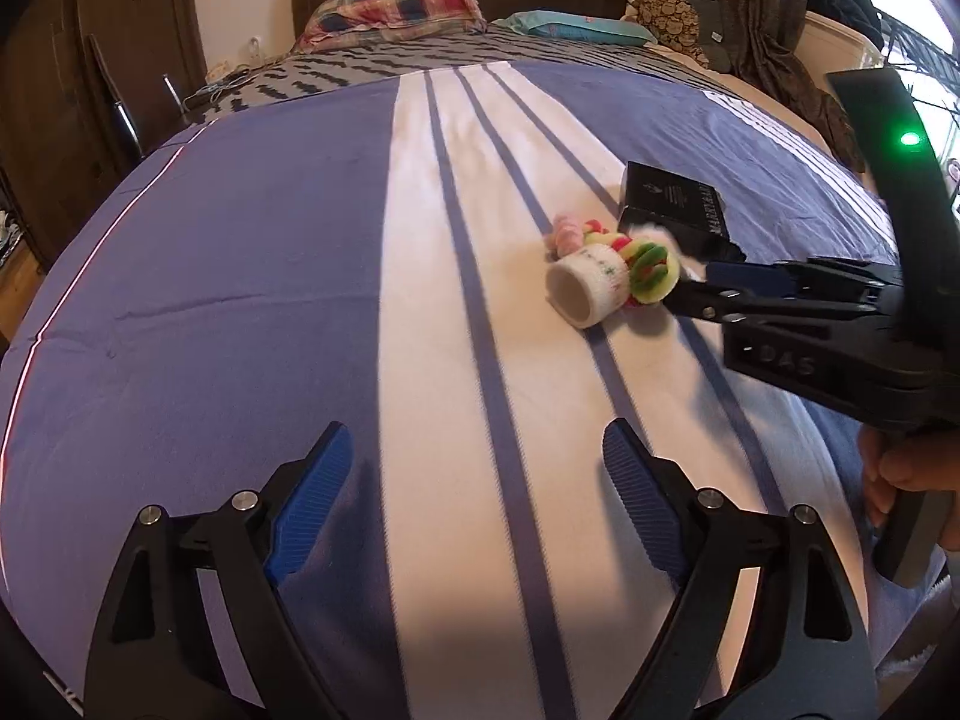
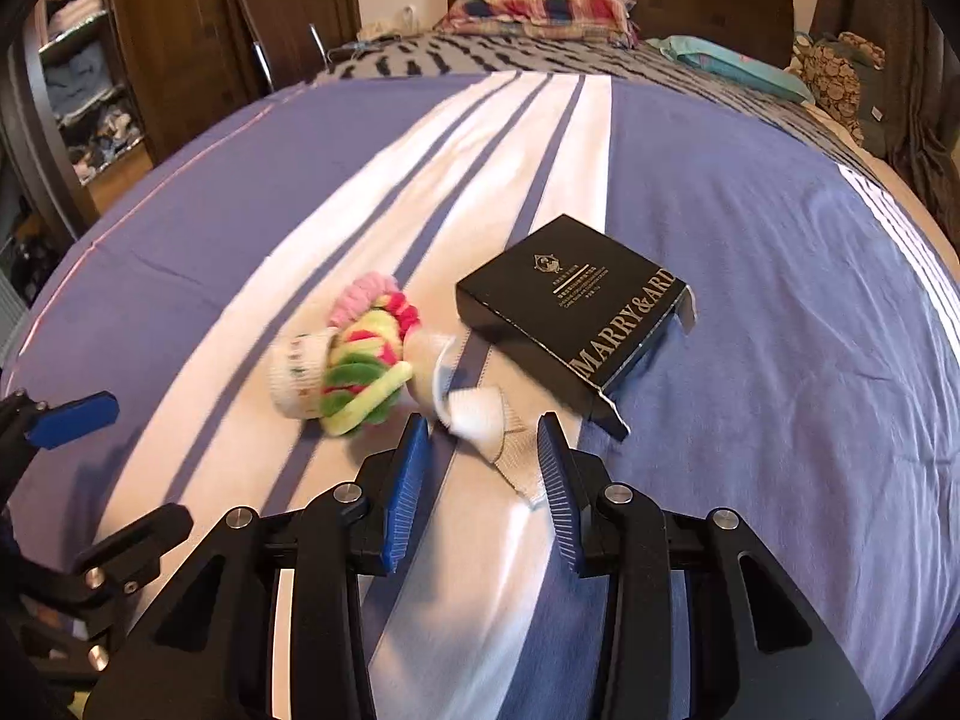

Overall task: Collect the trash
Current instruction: 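Grasp the white tape roll with the left tool while the right tool grasps the white cloth strip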

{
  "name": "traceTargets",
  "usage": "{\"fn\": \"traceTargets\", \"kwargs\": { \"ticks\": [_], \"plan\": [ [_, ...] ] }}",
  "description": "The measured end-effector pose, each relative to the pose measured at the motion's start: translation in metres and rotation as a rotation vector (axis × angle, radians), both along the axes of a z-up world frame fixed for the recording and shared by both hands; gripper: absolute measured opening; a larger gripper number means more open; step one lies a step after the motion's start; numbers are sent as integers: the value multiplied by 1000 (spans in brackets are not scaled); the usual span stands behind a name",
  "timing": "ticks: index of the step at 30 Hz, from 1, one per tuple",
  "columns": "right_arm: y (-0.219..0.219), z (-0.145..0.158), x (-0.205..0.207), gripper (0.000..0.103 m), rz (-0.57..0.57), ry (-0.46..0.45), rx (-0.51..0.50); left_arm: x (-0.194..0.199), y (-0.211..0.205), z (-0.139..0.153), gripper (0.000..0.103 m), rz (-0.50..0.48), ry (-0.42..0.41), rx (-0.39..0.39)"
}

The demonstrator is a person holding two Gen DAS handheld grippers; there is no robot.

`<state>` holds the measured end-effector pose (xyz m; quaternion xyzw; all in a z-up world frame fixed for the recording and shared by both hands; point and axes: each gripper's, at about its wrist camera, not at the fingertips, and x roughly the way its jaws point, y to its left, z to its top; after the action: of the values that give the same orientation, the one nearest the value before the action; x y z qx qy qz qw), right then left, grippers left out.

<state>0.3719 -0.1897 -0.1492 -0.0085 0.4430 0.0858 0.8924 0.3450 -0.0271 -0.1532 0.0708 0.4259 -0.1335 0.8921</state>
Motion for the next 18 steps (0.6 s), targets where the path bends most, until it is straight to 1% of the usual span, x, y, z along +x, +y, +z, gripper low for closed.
{"fn": "traceTargets", "kwargs": {
  "ticks": [1, 2, 3, 6, 8, 13, 16, 18],
  "plan": [
    [-1, -1, 2, 33, -1, 1, 2, 2, -2, 0, 81, -8, -2, -3],
    [-3, -1, 2, 18, -6, 2, 2, 4, -5, 1, 80, -15, -4, -4],
    [-8, 0, 3, 10, -20, 1, 2, 5, -8, 1, 80, -18, -5, -4],
    [-25, 5, 0, 8, -71, -18, 20, 12, -19, 3, 77, -33, -9, -13],
    [-31, 6, -4, 8, -76, -26, 23, 17, -27, 3, 74, -46, -13, -14],
    [-46, 11, -31, 8, -56, -42, 52, 34, -43, -5, 68, -39, 4, -2],
    [-50, 15, -45, 8, -39, -60, 69, 45, -46, -11, 62, -20, 19, -9],
    [-51, 18, -54, 8, -26, -69, 73, 53, -48, -13, 61, -21, 31, -32]
  ]
}}
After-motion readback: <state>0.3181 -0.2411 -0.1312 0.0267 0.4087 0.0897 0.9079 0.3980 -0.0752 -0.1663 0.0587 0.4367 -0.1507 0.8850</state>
